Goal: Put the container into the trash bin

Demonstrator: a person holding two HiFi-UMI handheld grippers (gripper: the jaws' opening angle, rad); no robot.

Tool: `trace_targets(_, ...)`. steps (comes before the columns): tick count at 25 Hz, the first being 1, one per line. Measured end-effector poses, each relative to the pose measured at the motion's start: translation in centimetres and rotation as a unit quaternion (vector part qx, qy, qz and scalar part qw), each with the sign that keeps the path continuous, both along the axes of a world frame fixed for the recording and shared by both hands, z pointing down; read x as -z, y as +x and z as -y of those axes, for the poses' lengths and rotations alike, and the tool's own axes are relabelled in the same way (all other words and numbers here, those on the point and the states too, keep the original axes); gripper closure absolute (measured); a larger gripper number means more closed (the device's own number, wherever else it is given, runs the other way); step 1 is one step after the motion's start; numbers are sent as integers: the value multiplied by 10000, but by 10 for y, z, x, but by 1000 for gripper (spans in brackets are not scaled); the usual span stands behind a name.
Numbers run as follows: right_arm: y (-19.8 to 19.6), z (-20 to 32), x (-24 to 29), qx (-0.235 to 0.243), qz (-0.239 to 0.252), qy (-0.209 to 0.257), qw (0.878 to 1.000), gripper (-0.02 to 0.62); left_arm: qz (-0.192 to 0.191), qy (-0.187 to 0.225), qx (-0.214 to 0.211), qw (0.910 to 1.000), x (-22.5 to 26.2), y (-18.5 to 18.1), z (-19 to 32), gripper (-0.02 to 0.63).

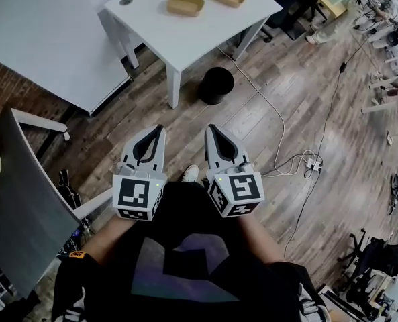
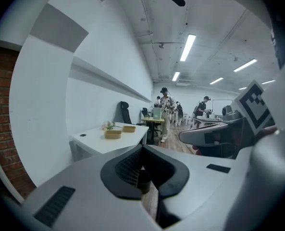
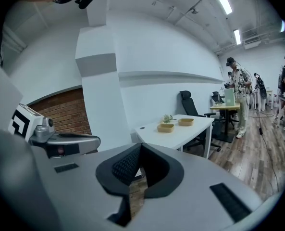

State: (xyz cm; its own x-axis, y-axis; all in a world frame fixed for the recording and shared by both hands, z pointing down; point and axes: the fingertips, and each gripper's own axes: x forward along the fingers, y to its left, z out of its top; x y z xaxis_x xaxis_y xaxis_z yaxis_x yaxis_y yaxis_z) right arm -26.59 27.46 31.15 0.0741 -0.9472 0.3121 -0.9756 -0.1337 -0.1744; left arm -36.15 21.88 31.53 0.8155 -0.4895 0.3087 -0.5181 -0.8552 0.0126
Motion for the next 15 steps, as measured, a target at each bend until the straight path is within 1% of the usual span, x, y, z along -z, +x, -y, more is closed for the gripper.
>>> trace_targets(8, 42, -2, -4, 95, 85, 80, 9999, 581, 208, 125, -74, 9997, 1, 43, -7, 598)
trace_targets(11, 49, 3, -10, 74, 147, 34, 9999, 581, 289, 106, -104, 9995, -2, 50, -1, 598)
trace_targets(15, 51, 24, -22, 69, 183, -116, 9997, 581, 348, -13, -195, 9992, -15, 56, 19, 598)
